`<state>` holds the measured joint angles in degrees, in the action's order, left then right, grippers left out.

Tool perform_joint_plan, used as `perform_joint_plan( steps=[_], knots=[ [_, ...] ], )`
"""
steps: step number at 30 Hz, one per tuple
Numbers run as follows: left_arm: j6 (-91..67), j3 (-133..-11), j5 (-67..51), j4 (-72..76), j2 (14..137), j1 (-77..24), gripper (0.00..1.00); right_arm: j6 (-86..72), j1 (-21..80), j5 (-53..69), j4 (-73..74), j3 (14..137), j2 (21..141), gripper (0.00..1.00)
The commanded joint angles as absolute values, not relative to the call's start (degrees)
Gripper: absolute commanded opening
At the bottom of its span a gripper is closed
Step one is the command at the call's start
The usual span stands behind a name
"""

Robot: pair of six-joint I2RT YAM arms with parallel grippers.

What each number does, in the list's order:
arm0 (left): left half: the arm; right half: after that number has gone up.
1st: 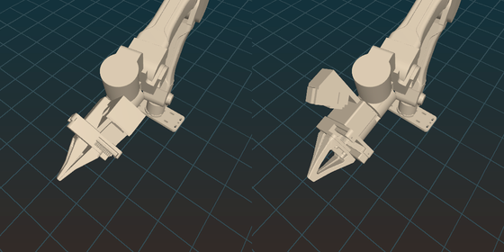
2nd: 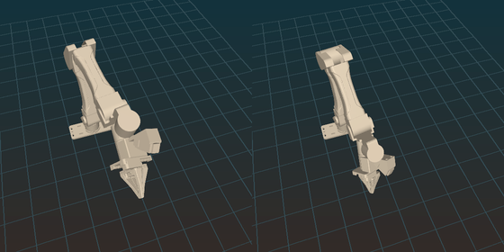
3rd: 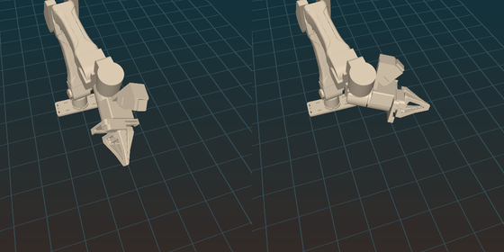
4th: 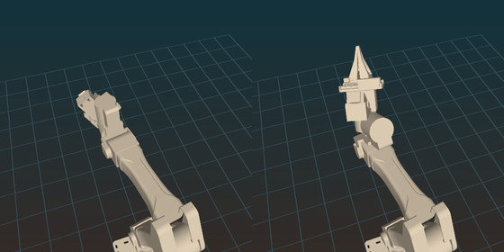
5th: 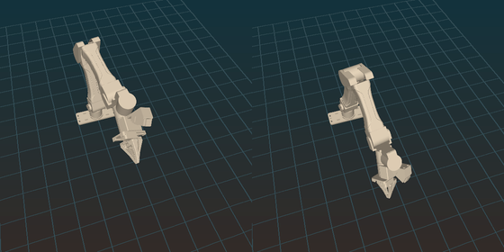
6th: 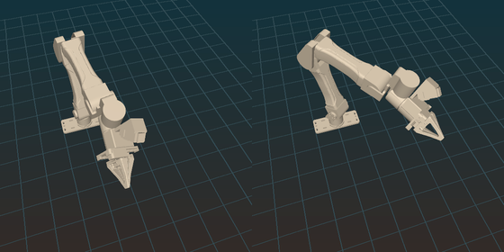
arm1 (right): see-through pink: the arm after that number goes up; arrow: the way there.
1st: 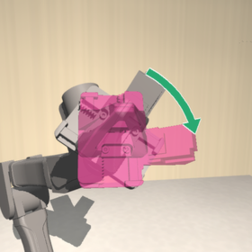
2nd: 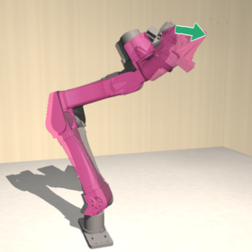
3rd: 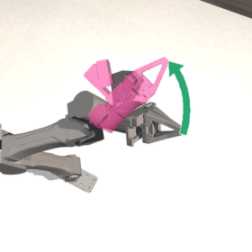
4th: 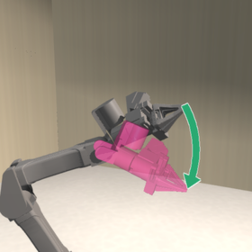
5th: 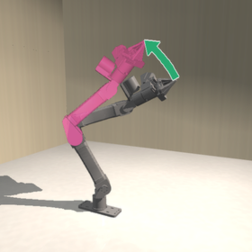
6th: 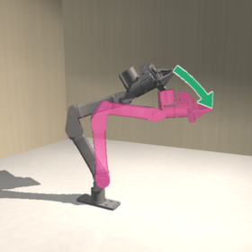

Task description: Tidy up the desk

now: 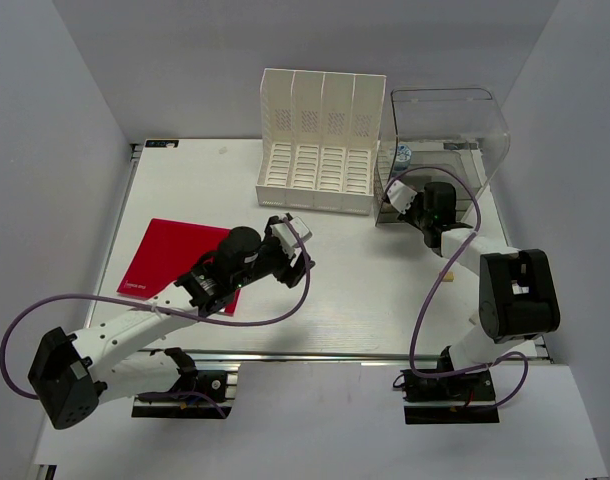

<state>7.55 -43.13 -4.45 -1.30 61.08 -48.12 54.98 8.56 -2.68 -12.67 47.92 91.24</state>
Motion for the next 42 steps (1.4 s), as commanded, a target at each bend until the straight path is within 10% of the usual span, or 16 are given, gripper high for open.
perform_joint_plan(
  steps=[1,14,16,17,21,29,34,42],
  knots=[
    [8.1,-44.7,-3.9,-1.3,61.3,-48.0,0.78,52.8,8.7,-4.0,-18.1,50.2,91.8,0.15],
    [8.2,-44.4,-3.8,-1.0,59.9,-48.0,0.75,32.8,8.1,9.0,-8.6,45.2,75.1,0.06],
    [8.2,-44.2,-5.3,-0.8,59.7,-48.0,0.60,24.3,7.8,5.3,-9.4,44.0,71.7,0.04],
    [8.2,-44.2,-6.1,-0.6,59.6,-48.0,0.36,17.1,7.6,4.1,-9.9,43.5,71.0,0.04],
    [8.0,-44.0,-8.0,-0.4,59.3,-48.0,0.01,8.5,4.9,10.9,-2.3,46.2,72.8,0.24],
    [8.2,-42.8,-6.0,1.3,58.2,-48.0,0.26,-1.4,-3.4,25.2,2.5,46.3,73.8,0.44],
    [7.9,-43.4,-7.0,1.0,59.4,-48.0,0.47,-8.2,-6.9,30.6,-1.9,42.3,73.1,0.38],
    [7.8,-44.6,-8.1,0.4,58.3,-48.0,0.50,-18.9,-11.6,33.8,-8.8,39.6,80.9,0.24]
  ],
)
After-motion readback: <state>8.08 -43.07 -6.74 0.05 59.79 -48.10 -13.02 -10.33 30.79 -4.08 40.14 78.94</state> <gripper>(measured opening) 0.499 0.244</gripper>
